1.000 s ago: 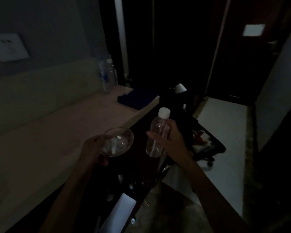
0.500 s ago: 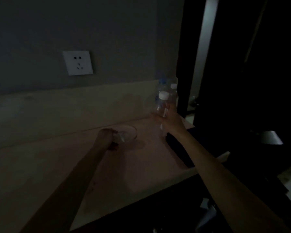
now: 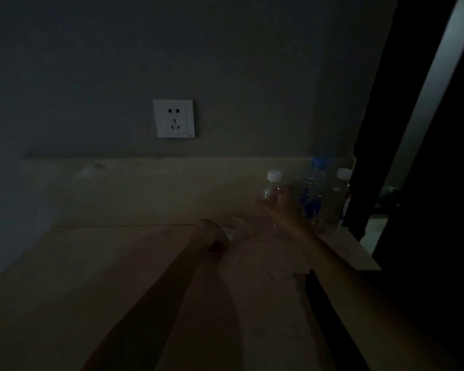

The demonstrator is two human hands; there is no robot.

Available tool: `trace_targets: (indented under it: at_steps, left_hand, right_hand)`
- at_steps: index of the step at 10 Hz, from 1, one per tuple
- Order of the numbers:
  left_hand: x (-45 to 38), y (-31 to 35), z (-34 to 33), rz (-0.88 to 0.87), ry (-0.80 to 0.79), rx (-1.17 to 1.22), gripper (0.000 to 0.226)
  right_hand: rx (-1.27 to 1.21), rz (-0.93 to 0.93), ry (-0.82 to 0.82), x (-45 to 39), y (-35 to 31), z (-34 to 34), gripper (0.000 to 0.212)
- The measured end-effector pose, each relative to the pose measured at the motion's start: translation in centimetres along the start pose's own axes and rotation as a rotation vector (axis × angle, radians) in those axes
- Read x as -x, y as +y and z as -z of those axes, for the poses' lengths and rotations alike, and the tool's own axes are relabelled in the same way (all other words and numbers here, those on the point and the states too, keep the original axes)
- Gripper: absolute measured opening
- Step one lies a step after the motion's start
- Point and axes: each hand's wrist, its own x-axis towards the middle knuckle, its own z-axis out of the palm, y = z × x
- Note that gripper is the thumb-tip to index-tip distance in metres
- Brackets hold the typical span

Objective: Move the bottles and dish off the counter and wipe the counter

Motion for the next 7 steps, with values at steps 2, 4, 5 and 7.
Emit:
trace_targets:
  at_steps: [2, 4, 5, 7]
  left_hand:
    - [1.1, 1.7, -0.3, 0.053, -0.015, 0.058, 0.042]
    - [4.1, 2.7, -0.6, -0.054, 0.099, 0.188, 0.03]
    - [4.3, 2.2, -0.4, -0.13, 0.081, 0.21, 0.051]
    - [3.9, -0.4, 1.3, -0.066, 0.255, 0.038, 0.08]
  right_hand:
    - [0.049, 0.005, 0.014, -0.2, 0.2, -0.7, 0.072]
    - [0.088, -0.029, 0.017, 1.0, 0.0, -0.6, 0.072]
    - [0.106, -0.031, 0.013, 1.7, -0.4, -0.5, 0.08]
    - [0.048, -0.005, 0.019, 4.2, -1.0, 1.2, 0.061]
